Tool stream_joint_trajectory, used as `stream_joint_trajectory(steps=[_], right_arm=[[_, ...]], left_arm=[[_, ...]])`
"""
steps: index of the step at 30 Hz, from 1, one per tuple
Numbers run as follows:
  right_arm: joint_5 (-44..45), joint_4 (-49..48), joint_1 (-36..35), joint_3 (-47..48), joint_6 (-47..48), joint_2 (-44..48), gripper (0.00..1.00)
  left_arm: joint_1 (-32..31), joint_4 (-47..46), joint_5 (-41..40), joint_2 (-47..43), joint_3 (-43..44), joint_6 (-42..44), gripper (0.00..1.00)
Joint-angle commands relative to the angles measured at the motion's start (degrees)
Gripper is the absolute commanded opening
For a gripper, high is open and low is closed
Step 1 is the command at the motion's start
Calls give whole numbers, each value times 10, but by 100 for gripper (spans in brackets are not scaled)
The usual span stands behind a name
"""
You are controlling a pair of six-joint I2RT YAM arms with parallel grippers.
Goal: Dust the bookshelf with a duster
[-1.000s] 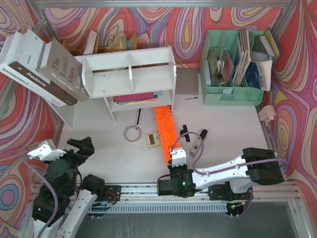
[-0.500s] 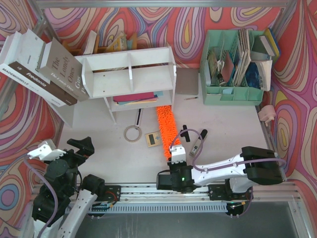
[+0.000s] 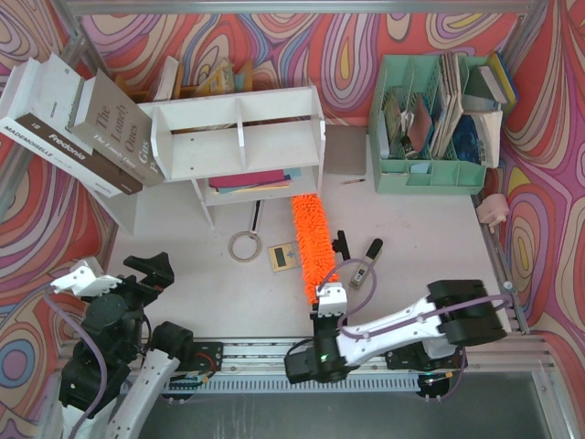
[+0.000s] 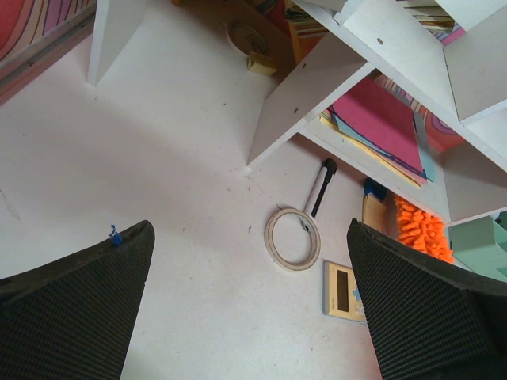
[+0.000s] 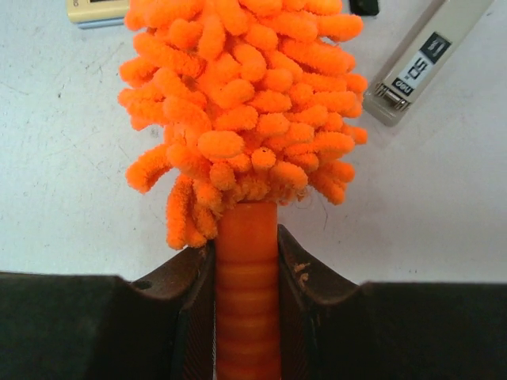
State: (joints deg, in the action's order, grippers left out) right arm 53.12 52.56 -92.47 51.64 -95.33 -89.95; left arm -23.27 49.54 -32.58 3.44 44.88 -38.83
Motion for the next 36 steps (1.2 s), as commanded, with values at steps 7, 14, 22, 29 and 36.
stream_joint_trajectory(steps=[7, 14, 22, 29, 36], right_arm=[[58, 98, -7, -13, -129, 12, 0], [-23, -216, 67, -175, 161, 204, 0], [-28, -195, 64, -78, 225, 86, 0], [-22, -258, 58, -60, 319, 72, 0], [16, -319, 8, -12, 427, 35, 0]], left_arm=[[-3, -12, 0, -2, -6, 3, 98], [-3, -14, 3, 2, -7, 3, 98], [-3, -11, 0, -1, -6, 3, 99], [-3, -12, 1, -2, -6, 3, 98], [-3, -12, 1, -2, -7, 2, 98]])
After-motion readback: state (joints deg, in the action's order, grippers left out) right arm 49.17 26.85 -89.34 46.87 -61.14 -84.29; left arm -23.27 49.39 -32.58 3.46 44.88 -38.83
